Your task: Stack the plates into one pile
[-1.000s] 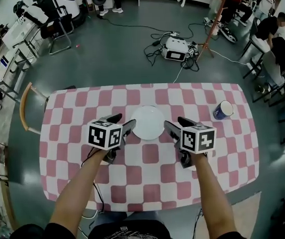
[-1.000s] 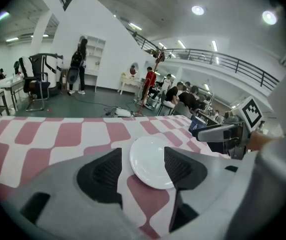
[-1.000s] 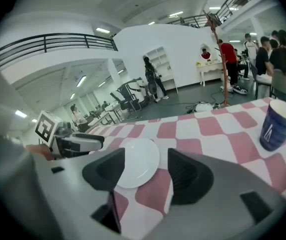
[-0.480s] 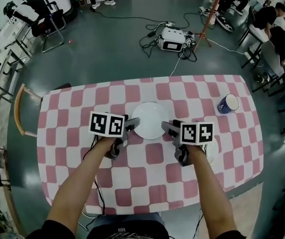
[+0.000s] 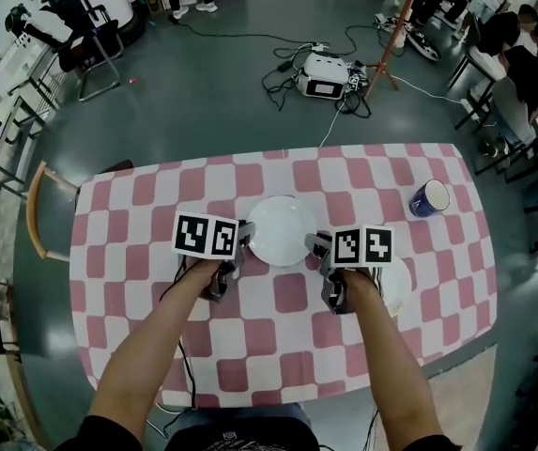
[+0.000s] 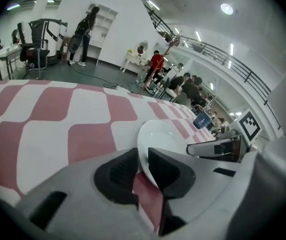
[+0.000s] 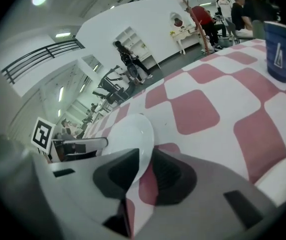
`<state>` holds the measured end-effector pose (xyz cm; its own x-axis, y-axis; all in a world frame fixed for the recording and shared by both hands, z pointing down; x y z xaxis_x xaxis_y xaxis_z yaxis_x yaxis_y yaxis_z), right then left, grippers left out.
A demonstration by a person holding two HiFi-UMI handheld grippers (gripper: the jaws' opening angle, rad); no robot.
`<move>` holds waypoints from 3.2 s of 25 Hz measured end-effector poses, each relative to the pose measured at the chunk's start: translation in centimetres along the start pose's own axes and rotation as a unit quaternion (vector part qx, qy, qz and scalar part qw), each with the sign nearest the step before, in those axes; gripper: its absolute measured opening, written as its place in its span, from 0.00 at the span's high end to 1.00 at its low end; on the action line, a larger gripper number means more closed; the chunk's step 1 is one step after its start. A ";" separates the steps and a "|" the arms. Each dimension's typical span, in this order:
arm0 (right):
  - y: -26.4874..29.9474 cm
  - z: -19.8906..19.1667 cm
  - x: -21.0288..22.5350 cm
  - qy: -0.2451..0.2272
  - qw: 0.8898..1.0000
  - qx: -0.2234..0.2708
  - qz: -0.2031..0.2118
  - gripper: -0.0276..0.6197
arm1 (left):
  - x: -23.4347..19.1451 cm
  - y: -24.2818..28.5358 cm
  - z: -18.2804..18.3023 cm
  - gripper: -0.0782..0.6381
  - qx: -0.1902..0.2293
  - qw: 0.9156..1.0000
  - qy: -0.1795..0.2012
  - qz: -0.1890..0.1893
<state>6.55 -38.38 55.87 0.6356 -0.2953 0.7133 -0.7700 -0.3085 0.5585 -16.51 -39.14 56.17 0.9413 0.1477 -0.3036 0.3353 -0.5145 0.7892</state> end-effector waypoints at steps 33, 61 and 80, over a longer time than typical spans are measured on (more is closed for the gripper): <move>-22.0 -3.1 5.8 0.003 0.994 0.102 -0.037 0.89 | 21.1 -0.7 -2.8 0.82 0.008 0.996 0.081 -0.047; -23.4 -6.7 8.1 -0.018 0.993 0.066 -0.097 0.81 | 22.7 0.8 -7.4 0.80 -0.037 0.994 0.102 -0.018; -19.7 1.8 -11.4 -0.284 0.947 0.152 0.001 0.93 | 13.0 -16.5 0.1 0.82 0.198 0.971 0.096 0.099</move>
<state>14.59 -30.57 36.01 0.6277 -0.7082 0.3233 -0.7748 -0.5280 0.3478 -9.79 -28.84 39.16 0.9886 0.1473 -0.0314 0.1405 -0.8271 0.5442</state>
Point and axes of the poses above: the fingertips, and each gripper's own axes: y forward along the fingers, x to its right, z out of its top, the point moved 8 cm from there along -y, backward along the fingers, and after that the axes turned 15 degrees about z, right-handed, at the moved point
